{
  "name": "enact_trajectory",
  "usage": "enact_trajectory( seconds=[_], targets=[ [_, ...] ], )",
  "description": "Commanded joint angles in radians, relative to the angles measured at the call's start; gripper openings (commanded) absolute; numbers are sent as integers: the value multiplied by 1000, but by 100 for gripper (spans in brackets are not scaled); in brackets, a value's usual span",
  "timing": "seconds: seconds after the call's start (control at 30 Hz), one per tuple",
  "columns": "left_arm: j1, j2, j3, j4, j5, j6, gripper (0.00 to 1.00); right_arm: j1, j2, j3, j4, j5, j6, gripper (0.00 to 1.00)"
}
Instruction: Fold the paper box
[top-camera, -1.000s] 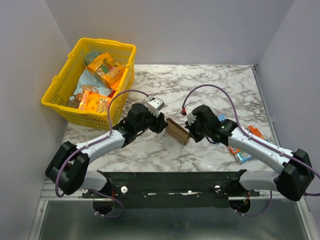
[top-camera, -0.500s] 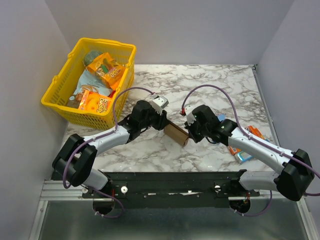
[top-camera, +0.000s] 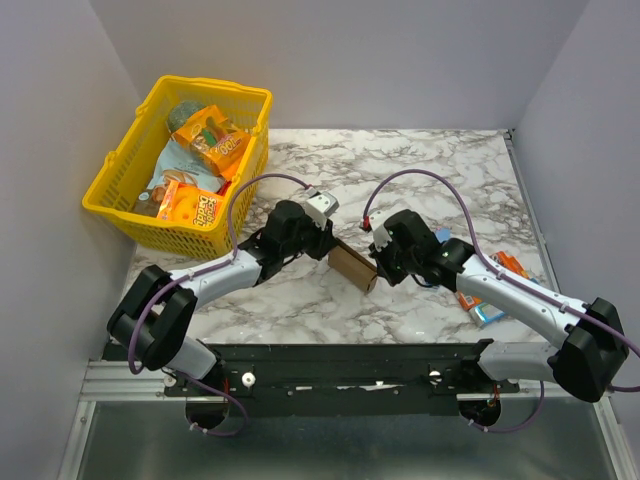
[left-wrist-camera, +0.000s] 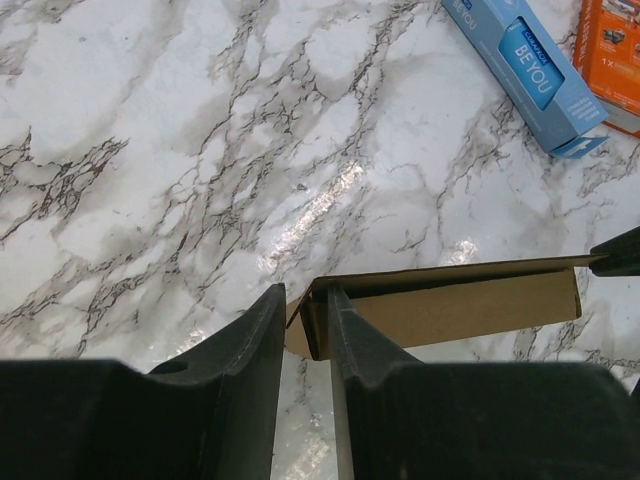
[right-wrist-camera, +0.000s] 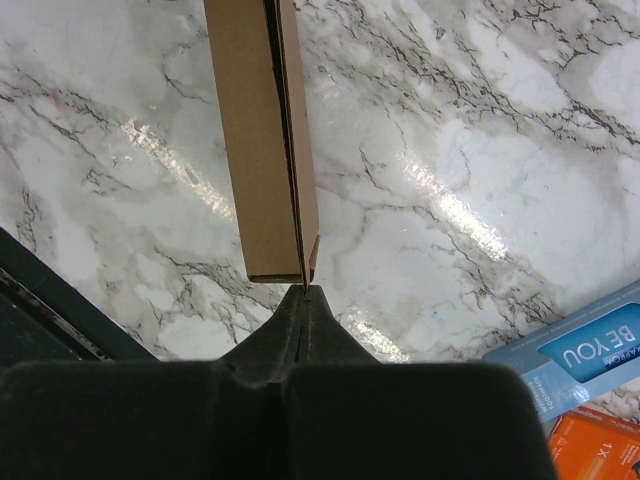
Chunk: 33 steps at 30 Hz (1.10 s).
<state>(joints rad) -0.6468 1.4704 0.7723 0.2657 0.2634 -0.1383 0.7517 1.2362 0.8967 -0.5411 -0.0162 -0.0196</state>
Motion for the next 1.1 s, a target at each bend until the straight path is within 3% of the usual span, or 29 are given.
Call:
enact_trajectory(
  seconds=[0.0, 0.3, 0.63, 1.07],
  targets=[
    [-11, -2, 8, 1, -47, 16, 29, 5, 6, 2, 15, -22, -11, 1],
    [-13, -15, 5, -2, -76, 19, 26, 5, 12, 2, 12, -25, -13, 1],
    [-37, -18, 4, -19, -85, 6, 3, 6, 20, 2, 10, 10, -14, 1],
    [-48, -21, 28, -88, -119, -55, 0, 12, 35, 2, 7, 45, -11, 1]
  ],
)
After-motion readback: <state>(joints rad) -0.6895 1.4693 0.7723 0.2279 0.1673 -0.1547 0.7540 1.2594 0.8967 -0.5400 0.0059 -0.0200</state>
